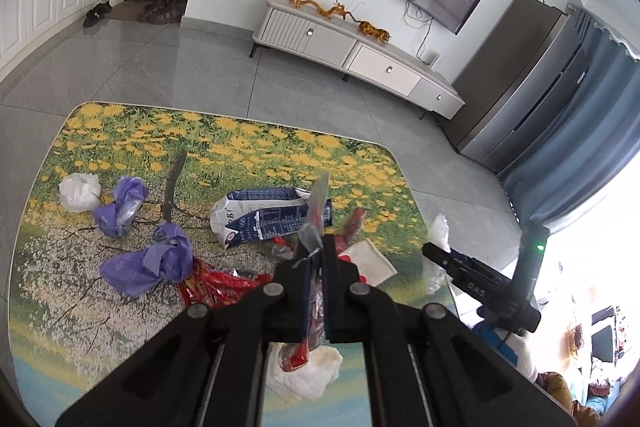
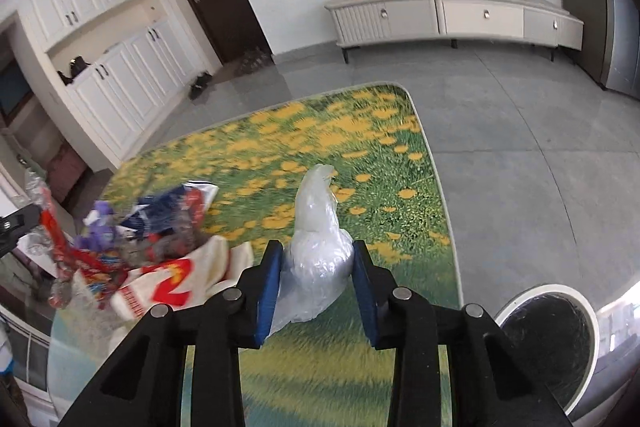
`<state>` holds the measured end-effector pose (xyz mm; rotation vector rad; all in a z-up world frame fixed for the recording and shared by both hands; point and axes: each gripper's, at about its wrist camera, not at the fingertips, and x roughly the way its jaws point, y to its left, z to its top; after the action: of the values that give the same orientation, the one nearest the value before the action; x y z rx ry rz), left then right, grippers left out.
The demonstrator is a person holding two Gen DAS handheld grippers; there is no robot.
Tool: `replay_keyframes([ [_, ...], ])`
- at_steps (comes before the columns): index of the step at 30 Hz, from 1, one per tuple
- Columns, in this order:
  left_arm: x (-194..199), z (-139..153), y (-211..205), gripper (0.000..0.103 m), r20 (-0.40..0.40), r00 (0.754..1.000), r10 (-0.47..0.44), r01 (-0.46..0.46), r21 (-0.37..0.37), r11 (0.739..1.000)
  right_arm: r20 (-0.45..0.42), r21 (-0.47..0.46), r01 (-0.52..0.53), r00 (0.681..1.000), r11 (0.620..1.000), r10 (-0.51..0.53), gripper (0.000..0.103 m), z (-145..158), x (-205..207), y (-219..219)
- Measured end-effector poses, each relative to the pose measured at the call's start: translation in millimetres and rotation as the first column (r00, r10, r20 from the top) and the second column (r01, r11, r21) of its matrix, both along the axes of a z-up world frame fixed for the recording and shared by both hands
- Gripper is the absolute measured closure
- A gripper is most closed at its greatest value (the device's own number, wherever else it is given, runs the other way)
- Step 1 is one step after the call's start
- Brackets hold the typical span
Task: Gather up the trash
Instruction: 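Carry both items over the bin and open both tools to drop them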
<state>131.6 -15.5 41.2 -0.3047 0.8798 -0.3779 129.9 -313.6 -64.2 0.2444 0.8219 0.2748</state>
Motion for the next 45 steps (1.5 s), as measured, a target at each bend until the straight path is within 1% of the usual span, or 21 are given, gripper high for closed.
replay_keyframes([
  [6,-21.8,16.4,-15.0,0.099,0.026,0.999,-0.026,0.026,0.005,1.0,0.07,0.006,-0.019,0.997,1.0,0.018,0.07,28.8,-46.6,-12.2],
  [9,-32.9,24.8,-33.3,0.099,0.036,0.998,-0.059,0.059,0.014,0.998,0.089,-0.008,-0.007,0.996,1.0,0.008,0.071,36.6,-64.2,-23.1],
  [12,-41.5,31.1,-56.9,0.099,0.042,0.994,-0.102,0.102,0.019,0.995,0.104,-0.011,0.028,0.994,1.0,-0.026,0.07,41.7,-87.8,-46.3],
  [16,-49.3,31.8,-103.2,0.099,0.04,0.983,-0.18,0.178,0.04,0.983,0.107,-0.029,0.091,0.99,0.995,-0.087,0.07,39.3,-118.7,-78.6],
  [18,-51.0,29.1,-127.3,0.099,0.029,0.976,-0.215,0.214,0.047,0.976,0.101,-0.02,0.125,0.987,0.992,-0.122,0.07,34.5,-131.5,-97.9],
  [24,-54.5,12.9,-209.6,0.099,-0.016,0.942,-0.334,0.334,0.072,0.94,0.064,-0.021,0.256,0.965,0.966,-0.254,0.07,11.4,-167.5,-156.5],
  [30,-52.2,-9.3,-297.5,0.099,-0.063,0.906,-0.419,0.423,0.104,0.9,0.0,-0.016,0.33,0.944,0.944,-0.33,0.07,-11.5,-167.0,-198.0],
  [33,-46.4,-25.7,-333.8,0.099,-0.096,0.893,-0.441,0.449,0.096,0.888,-0.027,-0.036,0.342,0.939,0.939,-0.343,0.07,-22.1,-159.1,-209.1],
  [37,-37.9,-46.5,-370.1,0.099,-0.127,0.884,-0.449,0.462,0.102,0.881,-0.056,-0.071,0.349,0.934,0.934,-0.353,0.068,-35.8,-145.1,-218.7],
  [38,-35.4,-52.9,-379.2,0.097,-0.135,0.885,-0.446,0.46,0.106,0.882,-0.066,-0.079,0.354,0.931,0.932,-0.359,0.068,-41.1,-140.7,-222.7],
  [42,-28.1,-74.3,-404.7,0.097,-0.167,0.877,-0.45,0.471,0.115,0.875,-0.108,-0.092,0.374,0.917,0.923,-0.383,0.068,-60.7,-130.8,-237.6],
  [44,-24.7,-83.1,-411.9,0.097,-0.188,0.873,-0.451,0.474,0.106,0.874,-0.124,-0.094,0.39,0.908,0.916,-0.4,0.063,-68.8,-127.4,-243.4],
  [45,-22.5,-87.7,-414.2,0.097,-0.202,0.87,-0.45,0.476,0.098,0.874,-0.126,-0.095,0.399,0.904,0.912,-0.408,0.057,-72.2,-128.4,-246.9],
])
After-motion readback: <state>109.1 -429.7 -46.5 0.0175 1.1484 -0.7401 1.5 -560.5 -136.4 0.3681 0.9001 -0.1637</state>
